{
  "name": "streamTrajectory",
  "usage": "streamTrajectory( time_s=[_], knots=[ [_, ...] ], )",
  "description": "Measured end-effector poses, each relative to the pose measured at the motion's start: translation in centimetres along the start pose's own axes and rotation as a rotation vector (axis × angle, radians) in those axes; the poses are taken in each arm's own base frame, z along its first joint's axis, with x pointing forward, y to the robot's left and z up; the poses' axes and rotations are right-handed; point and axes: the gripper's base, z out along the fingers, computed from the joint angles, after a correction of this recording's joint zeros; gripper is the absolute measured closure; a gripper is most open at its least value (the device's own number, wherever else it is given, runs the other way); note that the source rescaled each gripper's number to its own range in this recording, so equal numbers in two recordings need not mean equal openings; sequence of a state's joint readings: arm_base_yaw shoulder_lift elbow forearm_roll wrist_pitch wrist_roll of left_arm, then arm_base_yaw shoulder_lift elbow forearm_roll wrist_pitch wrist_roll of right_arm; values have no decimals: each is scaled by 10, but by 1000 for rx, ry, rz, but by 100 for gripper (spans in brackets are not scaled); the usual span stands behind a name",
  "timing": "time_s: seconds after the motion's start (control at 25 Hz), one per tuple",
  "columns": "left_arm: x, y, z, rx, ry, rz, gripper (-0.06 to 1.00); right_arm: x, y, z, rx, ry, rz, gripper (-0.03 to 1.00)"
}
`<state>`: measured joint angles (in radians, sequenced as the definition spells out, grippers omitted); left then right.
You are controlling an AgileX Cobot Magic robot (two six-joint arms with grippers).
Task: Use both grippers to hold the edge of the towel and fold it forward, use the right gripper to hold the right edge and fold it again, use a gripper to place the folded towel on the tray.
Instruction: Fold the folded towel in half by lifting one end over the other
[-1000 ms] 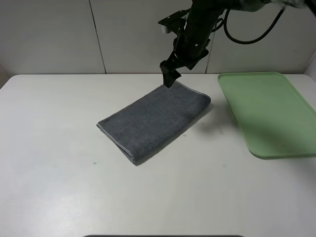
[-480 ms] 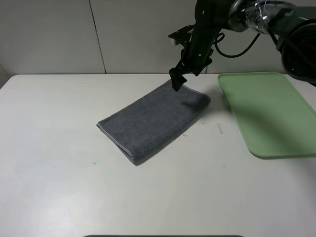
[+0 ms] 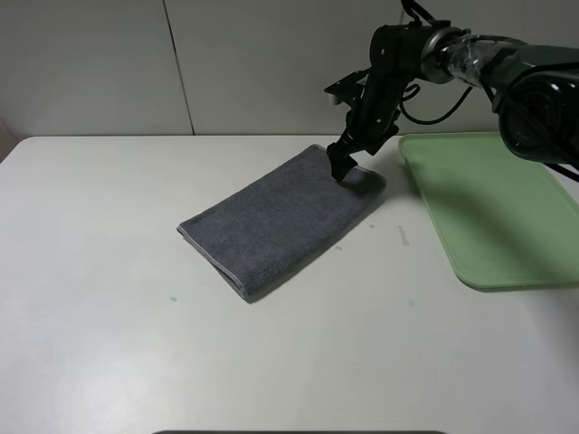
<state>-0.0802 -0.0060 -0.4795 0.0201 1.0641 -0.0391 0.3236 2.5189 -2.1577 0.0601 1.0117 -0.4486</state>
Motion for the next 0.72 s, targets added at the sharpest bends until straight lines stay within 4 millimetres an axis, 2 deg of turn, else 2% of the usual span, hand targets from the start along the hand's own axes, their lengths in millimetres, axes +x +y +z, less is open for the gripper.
streamTrajectory(
  time_s=[0.24,0.72],
  knots=[
    [0,0,0,0,0,0,0,4,1,19,-25,11,-21,-3],
    [0,0,0,0,0,0,0,5,1,23,-44,17,-47,-3]
  ],
)
